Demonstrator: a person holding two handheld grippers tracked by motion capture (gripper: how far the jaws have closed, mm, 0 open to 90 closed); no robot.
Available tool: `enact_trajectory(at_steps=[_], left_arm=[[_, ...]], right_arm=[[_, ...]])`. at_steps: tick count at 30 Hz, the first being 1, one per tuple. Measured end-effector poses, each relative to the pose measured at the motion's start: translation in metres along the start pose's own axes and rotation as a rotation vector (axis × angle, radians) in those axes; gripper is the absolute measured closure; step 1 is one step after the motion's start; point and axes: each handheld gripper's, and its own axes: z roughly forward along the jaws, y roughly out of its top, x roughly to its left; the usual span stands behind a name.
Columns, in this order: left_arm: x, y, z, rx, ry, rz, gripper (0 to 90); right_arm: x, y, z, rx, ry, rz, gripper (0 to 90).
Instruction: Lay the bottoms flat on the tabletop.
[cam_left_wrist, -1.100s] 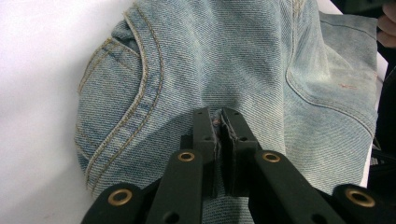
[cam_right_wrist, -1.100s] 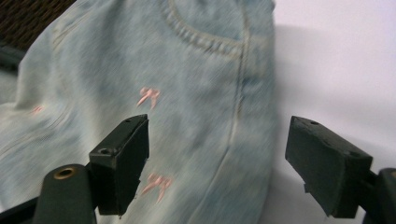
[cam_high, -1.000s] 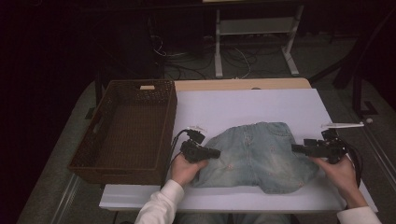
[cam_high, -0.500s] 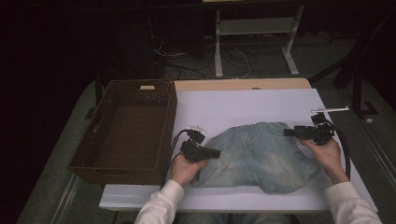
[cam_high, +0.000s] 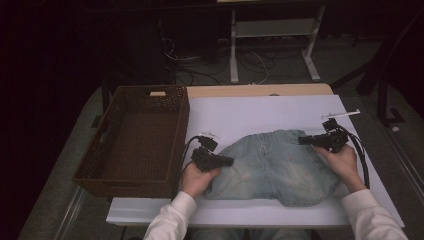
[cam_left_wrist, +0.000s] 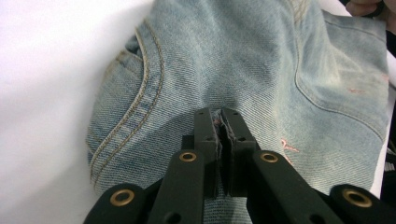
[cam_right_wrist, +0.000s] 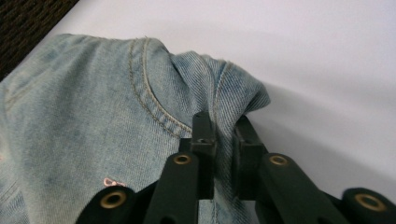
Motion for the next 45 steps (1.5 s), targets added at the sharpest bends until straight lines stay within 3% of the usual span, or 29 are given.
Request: enact_trajectory(at_steps=[5,11,18,25,30,33,37,42,45], left_arm=[[0.003,0.004,-0.01,-0.044,-0.033,-0.02,86.1],[0.008,0.01,-0.021,-0.11,-0.053,-0.048,86.1],[0.002,0.021,-0.033,-0.156,-0.046,-0.018,86.2],[-0.002,0.028,-0.045,-0.229,-0.056,-0.001,86.3],[-0.005,0.031,-0.049,-0.263,-0.019,0.026,86.3],[-0.004,0.028,-0.043,-0.237,-0.007,0.033,86.2],[-0.002,0.018,-0.026,-0.163,-0.014,0.016,86.2],[-0.005,0.003,-0.011,-0.081,-0.063,-0.016,86.2],[-0.009,-0.005,0.0,-0.007,-0.098,-0.018,85.9]], right_arm=[[-0.003,0.013,-0.002,-0.033,0.011,0.008,83.4],[-0.003,0.028,-0.001,-0.111,0.02,0.035,83.7],[0.006,0.043,-0.008,-0.173,0.046,0.015,83.8],[0.005,0.046,-0.026,-0.246,0.061,0.032,83.8],[0.01,0.048,-0.037,-0.284,0.072,0.022,83.7],[0.01,0.046,-0.036,-0.268,0.066,0.023,83.7],[0.008,0.031,-0.029,-0.208,0.052,0.041,83.8],[0.002,0.005,-0.035,-0.172,0.076,0.111,83.8],[0.002,-0.006,-0.041,-0.169,0.093,0.14,83.8]])
